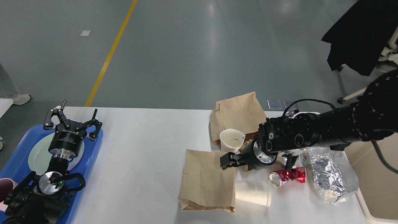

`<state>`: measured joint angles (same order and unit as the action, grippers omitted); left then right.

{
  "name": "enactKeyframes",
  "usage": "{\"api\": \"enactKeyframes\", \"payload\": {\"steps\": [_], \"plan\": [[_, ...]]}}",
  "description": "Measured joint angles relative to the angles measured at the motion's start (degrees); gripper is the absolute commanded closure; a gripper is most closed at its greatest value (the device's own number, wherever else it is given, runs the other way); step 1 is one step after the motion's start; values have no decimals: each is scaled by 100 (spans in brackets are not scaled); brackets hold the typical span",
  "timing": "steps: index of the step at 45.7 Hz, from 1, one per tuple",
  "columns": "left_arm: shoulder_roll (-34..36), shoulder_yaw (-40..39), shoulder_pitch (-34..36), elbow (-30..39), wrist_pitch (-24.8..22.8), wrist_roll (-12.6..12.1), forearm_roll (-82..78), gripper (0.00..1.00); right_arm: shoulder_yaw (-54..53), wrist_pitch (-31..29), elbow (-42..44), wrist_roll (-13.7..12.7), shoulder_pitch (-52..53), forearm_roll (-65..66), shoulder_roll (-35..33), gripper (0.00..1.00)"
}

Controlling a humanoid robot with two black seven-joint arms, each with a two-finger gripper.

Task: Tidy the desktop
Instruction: 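Reach the right gripper over to the flat brown paper bag, then grasp the flat brown paper bag with the right gripper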

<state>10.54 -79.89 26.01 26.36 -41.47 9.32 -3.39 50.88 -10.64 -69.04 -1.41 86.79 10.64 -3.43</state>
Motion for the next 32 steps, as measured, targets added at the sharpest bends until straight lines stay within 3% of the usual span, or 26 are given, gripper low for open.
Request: {"api": "enactKeyframes", "payload": {"steps": [28,32], "plan": [[0,0,0,0,-1,0,4,4,-210,591,1023,0,-968,-407,688,7],[0,0,0,0,-1,0,4,4,-210,591,1061,4,-1003,-332,753,14]]}}
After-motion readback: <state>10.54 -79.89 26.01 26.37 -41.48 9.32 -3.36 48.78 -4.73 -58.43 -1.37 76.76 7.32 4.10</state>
